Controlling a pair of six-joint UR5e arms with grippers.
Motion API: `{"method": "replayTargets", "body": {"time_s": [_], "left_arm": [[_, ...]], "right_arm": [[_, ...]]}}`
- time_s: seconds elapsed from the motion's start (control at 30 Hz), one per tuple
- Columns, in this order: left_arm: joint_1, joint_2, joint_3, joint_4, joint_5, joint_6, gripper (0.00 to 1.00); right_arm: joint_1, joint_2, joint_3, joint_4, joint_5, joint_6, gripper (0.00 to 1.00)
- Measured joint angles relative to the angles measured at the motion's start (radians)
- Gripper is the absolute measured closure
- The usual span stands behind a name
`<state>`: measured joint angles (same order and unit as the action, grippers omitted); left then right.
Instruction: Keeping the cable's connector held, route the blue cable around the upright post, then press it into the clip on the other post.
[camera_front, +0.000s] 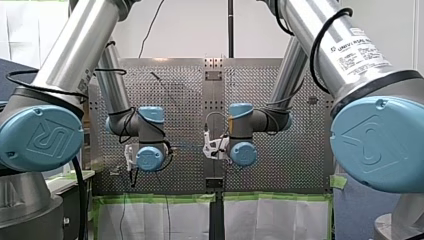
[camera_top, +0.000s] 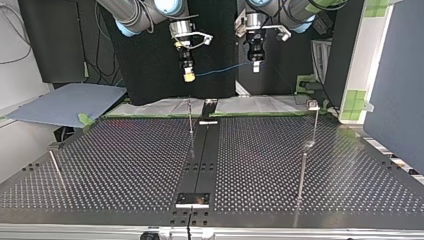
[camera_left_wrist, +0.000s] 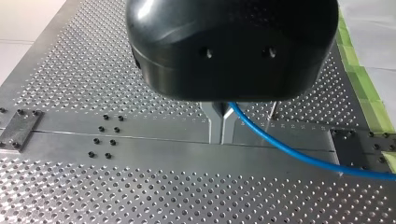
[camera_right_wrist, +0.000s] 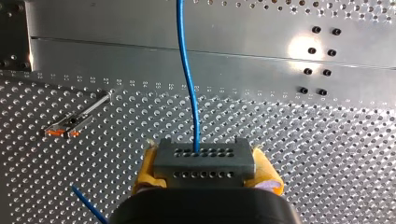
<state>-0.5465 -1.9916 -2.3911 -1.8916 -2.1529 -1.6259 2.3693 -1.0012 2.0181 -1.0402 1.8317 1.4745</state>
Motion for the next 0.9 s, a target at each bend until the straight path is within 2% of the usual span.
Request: {"method": "replayTargets", "body": {"time_s": [0.2,0.47,0.9], "left_arm": [[0.004,-0.005,-0.002,-0.011,-0.001,0.004,1.00],[0.006,-0.009,-0.003,-0.024,-0.002,0.006,1.00],[0.006,-0.009,-0.003,-0.025,-0.002,0.006,1.00]], "right_arm": [[0.005,0.011,-0.003,0.010,0.001,-0.001,1.00],[0.010,0.078,-0.006,0.022,0.002,-0.002,1.00],[0.011,0.086,-0.006,0.023,0.002,-0.001,1.00]]}}
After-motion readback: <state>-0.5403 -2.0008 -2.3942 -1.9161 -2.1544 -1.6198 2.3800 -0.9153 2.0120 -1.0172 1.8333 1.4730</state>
